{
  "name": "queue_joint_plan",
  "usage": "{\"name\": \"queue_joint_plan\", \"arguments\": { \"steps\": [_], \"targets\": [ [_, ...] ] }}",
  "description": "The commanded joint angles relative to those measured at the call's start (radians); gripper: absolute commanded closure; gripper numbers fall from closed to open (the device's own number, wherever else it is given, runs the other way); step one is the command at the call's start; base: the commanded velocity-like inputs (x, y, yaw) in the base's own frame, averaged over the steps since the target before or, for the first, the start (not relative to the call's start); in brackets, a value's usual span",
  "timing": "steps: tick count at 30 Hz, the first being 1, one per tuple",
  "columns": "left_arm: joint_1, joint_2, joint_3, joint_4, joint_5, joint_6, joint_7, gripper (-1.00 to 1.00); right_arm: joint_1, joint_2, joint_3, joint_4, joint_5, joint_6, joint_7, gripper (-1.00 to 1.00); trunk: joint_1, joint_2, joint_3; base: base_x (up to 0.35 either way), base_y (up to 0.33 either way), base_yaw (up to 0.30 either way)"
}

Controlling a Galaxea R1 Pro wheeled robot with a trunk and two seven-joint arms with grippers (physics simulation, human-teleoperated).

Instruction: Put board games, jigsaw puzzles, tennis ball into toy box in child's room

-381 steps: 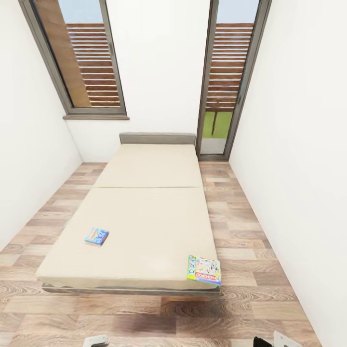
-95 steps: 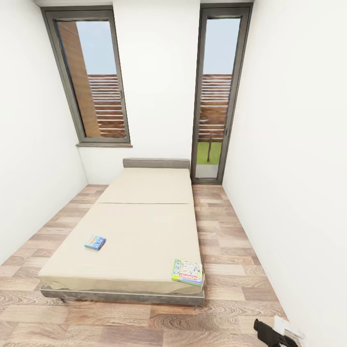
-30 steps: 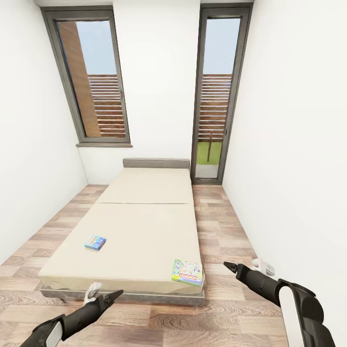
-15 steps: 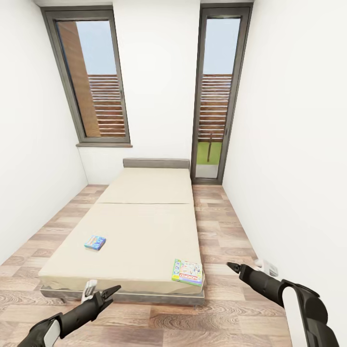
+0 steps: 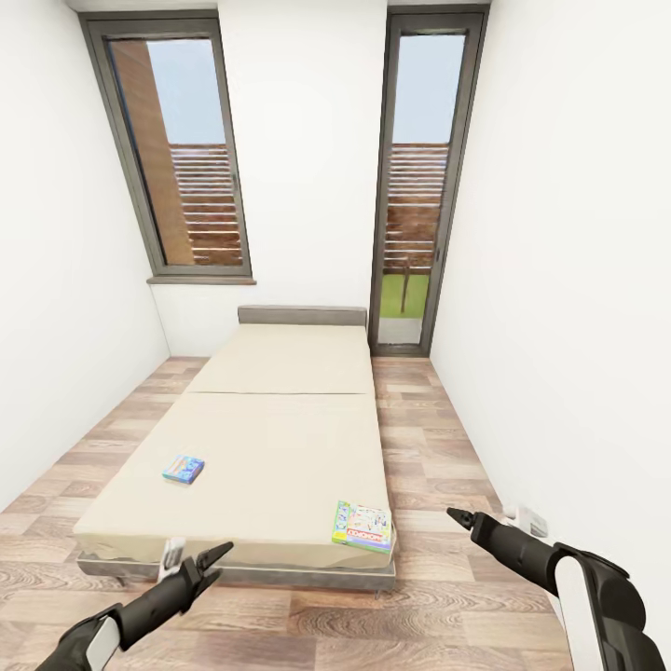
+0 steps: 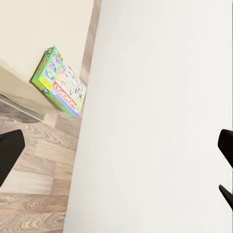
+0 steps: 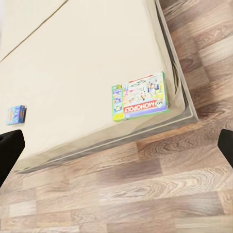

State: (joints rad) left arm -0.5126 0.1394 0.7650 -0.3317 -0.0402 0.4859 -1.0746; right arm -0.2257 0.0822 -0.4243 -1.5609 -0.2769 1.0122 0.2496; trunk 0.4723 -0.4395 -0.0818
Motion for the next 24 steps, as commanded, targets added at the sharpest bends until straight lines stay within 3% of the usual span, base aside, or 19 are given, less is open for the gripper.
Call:
{"name": "queue_joint_plan", "arguments": {
  "steps": [1, 6, 15, 21, 24],
  "targets": [
    [-0.001, -0.001, 0.006, 0.001, 0.004, 0.009, -0.004, -1.00, -0.001, 0.001, -0.003, 0.000, 0.007, 0.005, 0.010, -1.00, 0.005, -0.009, -0.005, 0.000, 0.000, 0.000],
    [0.000, -0.004, 0.004, 0.005, 0.029, 0.006, -0.002, -1.00, -0.001, 0.001, -0.003, 0.000, 0.007, 0.003, 0.009, -1.00, 0.024, -0.044, -0.021, 0.000, 0.000, 0.000],
    [0.000, -0.027, 0.003, 0.008, 0.037, -0.004, 0.009, -1.00, -0.001, 0.000, -0.004, 0.001, 0.008, 0.005, 0.010, -1.00, 0.058, -0.107, -0.049, 0.000, 0.000, 0.000],
    [0.001, -0.041, 0.002, 0.012, 0.038, -0.069, 0.045, -1.00, -0.001, -0.001, -0.003, -0.009, 0.007, 0.008, 0.025, -1.00, 0.081, -0.149, -0.068, 0.000, 0.000, 0.000],
    [0.002, -0.047, 0.002, 0.030, 0.039, -0.124, 0.077, -1.00, -0.001, -0.003, -0.003, -0.013, -0.001, 0.021, 0.093, -1.00, 0.093, -0.170, -0.078, 0.000, 0.000, 0.000]
  ]
}}
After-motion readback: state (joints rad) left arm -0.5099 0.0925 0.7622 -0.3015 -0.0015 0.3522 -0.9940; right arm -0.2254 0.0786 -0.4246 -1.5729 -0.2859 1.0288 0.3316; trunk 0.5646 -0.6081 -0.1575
